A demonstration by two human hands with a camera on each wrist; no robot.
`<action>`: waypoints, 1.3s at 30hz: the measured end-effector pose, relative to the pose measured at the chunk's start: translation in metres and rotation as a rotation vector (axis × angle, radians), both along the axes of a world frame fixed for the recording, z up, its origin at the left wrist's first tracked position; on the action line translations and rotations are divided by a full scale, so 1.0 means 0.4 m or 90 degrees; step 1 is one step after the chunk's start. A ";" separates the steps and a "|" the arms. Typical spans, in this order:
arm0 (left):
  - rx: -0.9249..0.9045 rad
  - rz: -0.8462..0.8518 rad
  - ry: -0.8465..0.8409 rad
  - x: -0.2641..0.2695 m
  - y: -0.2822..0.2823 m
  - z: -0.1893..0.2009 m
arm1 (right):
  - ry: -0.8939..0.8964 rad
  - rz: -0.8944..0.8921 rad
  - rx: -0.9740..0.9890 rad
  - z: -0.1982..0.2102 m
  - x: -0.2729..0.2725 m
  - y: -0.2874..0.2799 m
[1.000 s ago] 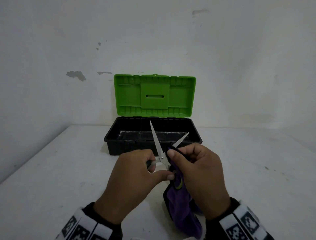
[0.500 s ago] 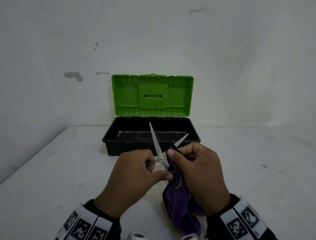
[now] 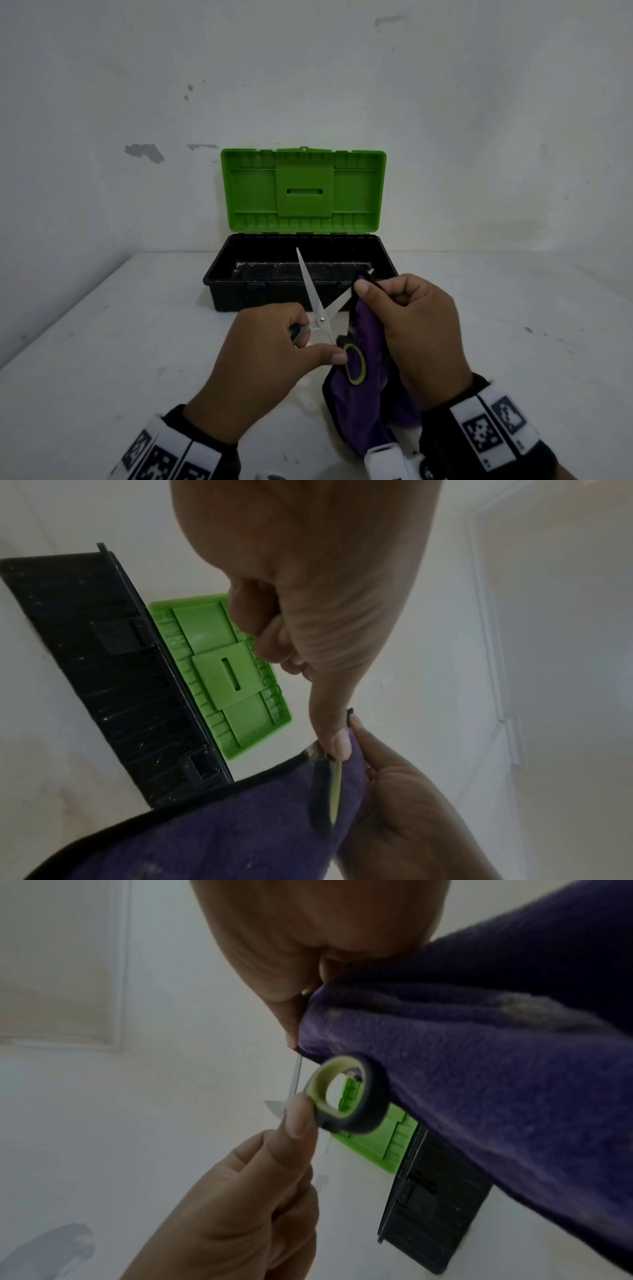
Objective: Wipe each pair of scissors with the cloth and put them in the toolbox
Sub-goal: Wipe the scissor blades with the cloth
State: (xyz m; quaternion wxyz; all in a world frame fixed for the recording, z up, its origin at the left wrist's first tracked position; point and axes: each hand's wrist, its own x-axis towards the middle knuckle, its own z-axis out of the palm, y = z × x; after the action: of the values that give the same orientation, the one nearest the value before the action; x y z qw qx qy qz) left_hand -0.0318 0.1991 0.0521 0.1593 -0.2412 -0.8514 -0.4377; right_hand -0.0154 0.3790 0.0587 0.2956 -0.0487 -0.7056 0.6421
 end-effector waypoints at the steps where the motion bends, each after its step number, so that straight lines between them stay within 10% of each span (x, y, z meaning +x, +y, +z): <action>1: 0.001 0.003 -0.004 -0.002 0.000 -0.001 | 0.002 -0.004 0.001 0.001 -0.002 0.002; 39: -0.177 0.133 0.091 -0.009 -0.007 0.005 | -0.010 0.016 -0.061 0.033 0.012 0.075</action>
State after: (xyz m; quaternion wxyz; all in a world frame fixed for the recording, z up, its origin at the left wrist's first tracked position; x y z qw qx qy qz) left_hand -0.0354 0.1964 0.0543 0.2291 -0.2017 -0.9105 -0.2790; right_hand -0.0108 0.4090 0.0718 0.2793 -0.0593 -0.6771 0.6782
